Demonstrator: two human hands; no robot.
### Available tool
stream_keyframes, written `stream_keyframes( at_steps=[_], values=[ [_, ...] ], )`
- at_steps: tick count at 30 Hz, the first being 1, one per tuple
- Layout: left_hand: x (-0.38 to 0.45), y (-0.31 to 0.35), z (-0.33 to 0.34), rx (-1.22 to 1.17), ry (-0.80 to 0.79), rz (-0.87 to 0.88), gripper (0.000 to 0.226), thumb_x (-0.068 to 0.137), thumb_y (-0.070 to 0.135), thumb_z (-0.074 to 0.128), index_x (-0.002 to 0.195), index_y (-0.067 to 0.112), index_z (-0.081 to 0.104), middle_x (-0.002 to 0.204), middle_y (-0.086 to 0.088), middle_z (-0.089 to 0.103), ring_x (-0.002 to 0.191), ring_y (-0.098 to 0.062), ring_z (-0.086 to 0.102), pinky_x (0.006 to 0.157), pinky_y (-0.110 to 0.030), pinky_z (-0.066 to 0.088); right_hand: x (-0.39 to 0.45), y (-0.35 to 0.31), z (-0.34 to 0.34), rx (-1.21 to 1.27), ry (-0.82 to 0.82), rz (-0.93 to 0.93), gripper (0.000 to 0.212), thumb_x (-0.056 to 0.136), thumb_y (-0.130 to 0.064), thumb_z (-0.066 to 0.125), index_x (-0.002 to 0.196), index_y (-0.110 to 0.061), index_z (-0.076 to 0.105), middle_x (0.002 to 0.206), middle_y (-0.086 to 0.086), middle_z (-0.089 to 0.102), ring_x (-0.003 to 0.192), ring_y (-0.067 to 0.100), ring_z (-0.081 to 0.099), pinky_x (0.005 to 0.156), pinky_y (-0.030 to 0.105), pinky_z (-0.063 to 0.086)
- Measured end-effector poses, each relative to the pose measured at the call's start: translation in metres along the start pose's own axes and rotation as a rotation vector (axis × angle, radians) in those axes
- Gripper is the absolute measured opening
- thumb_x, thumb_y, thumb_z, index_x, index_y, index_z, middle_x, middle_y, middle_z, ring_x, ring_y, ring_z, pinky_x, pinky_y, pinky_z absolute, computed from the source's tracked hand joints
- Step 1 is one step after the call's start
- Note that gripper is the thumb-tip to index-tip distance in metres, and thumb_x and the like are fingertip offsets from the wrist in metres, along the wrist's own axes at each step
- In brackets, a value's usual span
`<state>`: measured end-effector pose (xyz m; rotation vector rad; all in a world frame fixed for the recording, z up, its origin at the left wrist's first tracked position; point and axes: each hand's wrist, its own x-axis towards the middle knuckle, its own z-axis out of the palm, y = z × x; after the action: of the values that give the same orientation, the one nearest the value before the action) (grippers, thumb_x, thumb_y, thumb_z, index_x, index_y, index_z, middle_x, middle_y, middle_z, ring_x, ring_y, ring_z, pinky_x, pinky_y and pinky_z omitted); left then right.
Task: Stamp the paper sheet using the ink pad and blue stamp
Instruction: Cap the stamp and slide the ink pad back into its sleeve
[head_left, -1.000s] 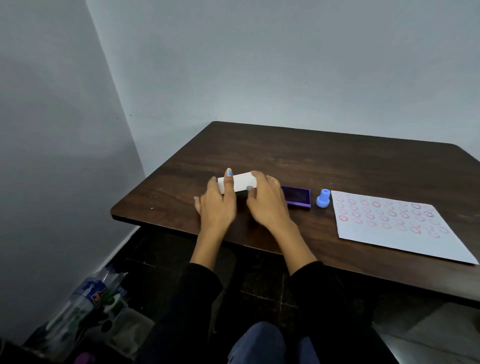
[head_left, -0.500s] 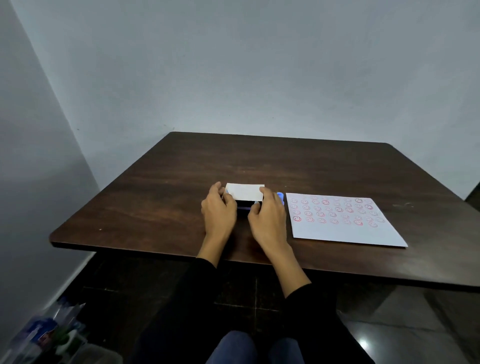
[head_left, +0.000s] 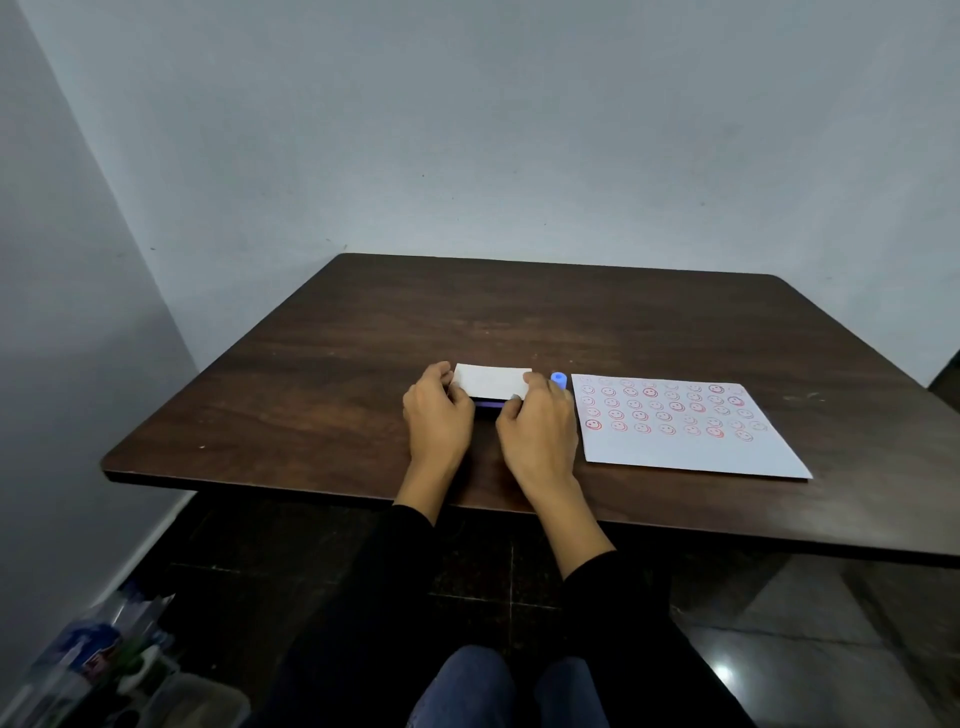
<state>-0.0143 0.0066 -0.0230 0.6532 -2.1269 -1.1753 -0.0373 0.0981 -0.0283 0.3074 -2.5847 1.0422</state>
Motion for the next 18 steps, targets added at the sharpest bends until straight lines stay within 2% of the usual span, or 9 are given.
stream_keyframes(
  at_steps=[8, 18],
  values=[
    [0.0005, -0.0024, 0.0001, 0.013, -0.011, 0.016, 0.033, 0.088, 0.004, 0.050, 0.120, -0.001, 0.057, 0.118, -0.017, 0.065, 0.115, -0.028, 0.058, 0.101, -0.038, 0.045, -0.0008, 0.0003, -0.0047, 0.026, -0.013, 0.028, 0.028, 0.091, -0.008, 0.045, 0.115, 0.000, 0.057, 0.112, 0.017, 0.063, 0.112, 0.030, 0.053, 0.090, 0.034, 0.044],
    [0.0020, -0.0040, 0.0004, 0.066, -0.050, 0.040, 0.032, 0.088, 0.005, 0.051, 0.119, 0.002, 0.060, 0.118, -0.015, 0.066, 0.115, -0.028, 0.058, 0.102, -0.037, 0.044, -0.0018, 0.0004, -0.0067, 0.074, -0.004, 0.047, 0.027, 0.091, -0.006, 0.046, 0.113, 0.004, 0.059, 0.110, 0.020, 0.064, 0.111, 0.031, 0.055, 0.098, 0.032, 0.040]
  ],
)
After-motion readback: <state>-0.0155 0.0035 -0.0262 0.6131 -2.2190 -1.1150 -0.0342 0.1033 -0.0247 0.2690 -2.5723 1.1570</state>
